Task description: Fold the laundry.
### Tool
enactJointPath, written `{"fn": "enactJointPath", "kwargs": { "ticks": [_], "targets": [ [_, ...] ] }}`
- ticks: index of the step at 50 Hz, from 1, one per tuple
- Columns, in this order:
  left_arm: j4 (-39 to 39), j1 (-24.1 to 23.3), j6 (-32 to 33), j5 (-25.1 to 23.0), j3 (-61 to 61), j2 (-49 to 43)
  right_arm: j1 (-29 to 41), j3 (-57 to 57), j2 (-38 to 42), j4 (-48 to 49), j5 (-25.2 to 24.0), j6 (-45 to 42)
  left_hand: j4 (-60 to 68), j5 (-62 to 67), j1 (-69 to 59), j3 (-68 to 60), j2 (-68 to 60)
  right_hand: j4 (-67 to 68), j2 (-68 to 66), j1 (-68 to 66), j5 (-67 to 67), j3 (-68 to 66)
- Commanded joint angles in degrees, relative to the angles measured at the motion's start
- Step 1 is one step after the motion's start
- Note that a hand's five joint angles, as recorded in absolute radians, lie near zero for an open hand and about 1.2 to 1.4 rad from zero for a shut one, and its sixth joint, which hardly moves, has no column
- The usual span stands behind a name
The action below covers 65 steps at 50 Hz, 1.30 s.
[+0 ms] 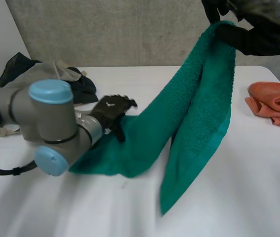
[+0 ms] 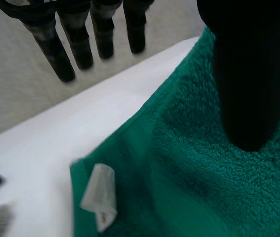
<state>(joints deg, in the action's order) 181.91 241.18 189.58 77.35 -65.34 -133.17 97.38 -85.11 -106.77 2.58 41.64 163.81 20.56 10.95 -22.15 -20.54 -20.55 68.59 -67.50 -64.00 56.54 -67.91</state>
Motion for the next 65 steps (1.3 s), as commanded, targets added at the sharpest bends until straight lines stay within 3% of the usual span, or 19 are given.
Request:
{"fn": "enactJointPath", "kwargs": {
  "ticks": [1,7,10,15,18,20,21,24,28,34,40,46,49,52,53,55,59,61,65],
  "targets": [
    [-1.1,-2.0,-4.1,-1.3,2.2,-1.0,-3.9,-0.9,2.2,3.6,-1.3,4.0,59.4,59.0,-57.9,-59.5,-59.4,11.4,-12.5,-16.0,13.5,-12.1],
    [0.5,3.5,-6.9,5.2,0.9,7.5,-6.4,-0.2,13.8,4.9,-0.1,1.1,59.4,59.0,-57.9,-59.5,-59.5,11.4,-12.5,-16.0,13.5,-12.1],
    [5.0,5.4,-8.6,6.8,-0.4,12.9,-6.0,2.4,19.6,3.8,3.6,-4.1,59.4,59.0,-57.9,-59.5,-59.5,11.4,-12.5,-16.0,13.5,-12.1],
    [14.3,7.0,-11.3,7.3,-1.4,19.2,-2.5,7.8,26.2,-0.1,8.6,-10.4,59.4,59.0,-57.9,-59.5,-59.5,11.4,-12.5,-16.0,13.5,-12.1],
    [14.9,6.9,-11.7,6.1,-2.3,20.4,0.4,9.2,27.6,-4.2,9.9,-12.9,59.4,59.0,-57.9,-59.5,-59.5,11.4,-12.5,-16.0,13.5,-12.1],
    [12.9,6.8,-11.6,4.7,-3.5,20.4,1.3,8.8,27.5,-5.6,9.7,-13.8,41.6,41.2,-40.0,-41.6,-41.6,11.4,-12.5,-16.0,13.5,-12.1],
    [10.3,6.4,-11.4,2.4,-4.8,20.1,2.2,7.9,27.1,-6.0,9.4,-14.4,13.8,13.4,-12.2,-13.8,-13.8,11.4,-12.5,-16.0,13.5,-12.1],
    [5.6,5.6,-11.8,-2.7,-6.6,18.0,3.4,7.1,24.4,-5.0,8.3,-14.3,-10.6,-11.0,12.1,10.5,10.5,11.4,-12.5,-16.0,13.5,-12.1],
    [3.5,5.0,-12.6,-6.0,-6.2,14.3,4.6,6.7,17.5,-2.8,6.3,-11.3,-10.6,-11.0,12.1,10.5,10.5,11.4,-12.5,-16.0,13.5,-12.1],
    [0.9,1.9,-19.1,-5.9,-2.3,8.9,4.6,8.3,8.8,0.4,4.1,-1.4,-10.6,-11.0,12.1,10.5,10.5,11.4,-12.5,-16.0,13.5,-12.1],
    [-8.2,-1.0,-19.8,-8.7,0.1,5.5,1.0,9.9,4.2,5.9,0.5,9.1,-10.6,-11.0,12.1,10.5,10.5,11.4,-12.5,-16.0,13.5,-12.1],
    [-17.2,-0.8,-19.7,-19.3,0.4,5.0,-1.4,10.9,3.7,7.6,-0.9,12.8,-10.6,-11.0,12.1,10.5,10.5,11.4,-12.5,-16.0,13.5,-12.1],
    [-18.7,-1.0,-19.9,-23.5,0.8,4.7,-1.4,10.7,4.1,7.6,-1.0,12.7,5.1,4.7,-3.5,-5.1,-5.1,11.4,-12.5,-16.0,13.5,-12.1],
    [-19.8,-1.6,-21.5,-29.4,1.9,4.0,-1.3,9.9,5.3,7.6,-0.8,12.1,35.8,35.4,-34.2,-35.8,-35.8,11.4,-12.5,-16.0,13.5,-12.1],
    [-20.2,-2.0,-22.7,-32.0,2.5,3.8,-1.3,9.3,6.2,7.7,-0.7,11.4,54.4,54.0,-52.8,-54.4,-54.4,11.4,-12.5,-16.0,13.5,-12.1],
    [-20.4,-2.1,-23.7,-32.9,3.3,3.7,-1.3,8.9,7.4,7.7,-0.6,10.6,59.4,59.0,-57.8,-59.5,-59.4,11.4,-12.5,-16.0,13.5,-12.1],
    [-18.3,-0.6,-24.9,-25.2,5.1,4.1,-1.5,7.7,10.9,7.5,0.0,7.7,59.4,59.0,-57.9,-59.5,-59.5,11.4,-12.5,-16.0,13.5,-12.1],
    [-15.3,1.1,-24.4,-16.1,6.9,5.0,-1.5,7.1,13.4,7.5,0.7,5.4,59.4,59.0,-57.9,-59.5,-59.5,11.4,-12.5,-16.0,13.5,-12.1],
    [-10.6,3.1,-22.9,-5.2,7.9,8.8,-1.3,7.7,17.8,7.4,3.1,0.5,59.4,59.0,-57.9,-59.5,-59.5,11.4,-12.5,-16.0,13.5,-12.1]
  ]
}}
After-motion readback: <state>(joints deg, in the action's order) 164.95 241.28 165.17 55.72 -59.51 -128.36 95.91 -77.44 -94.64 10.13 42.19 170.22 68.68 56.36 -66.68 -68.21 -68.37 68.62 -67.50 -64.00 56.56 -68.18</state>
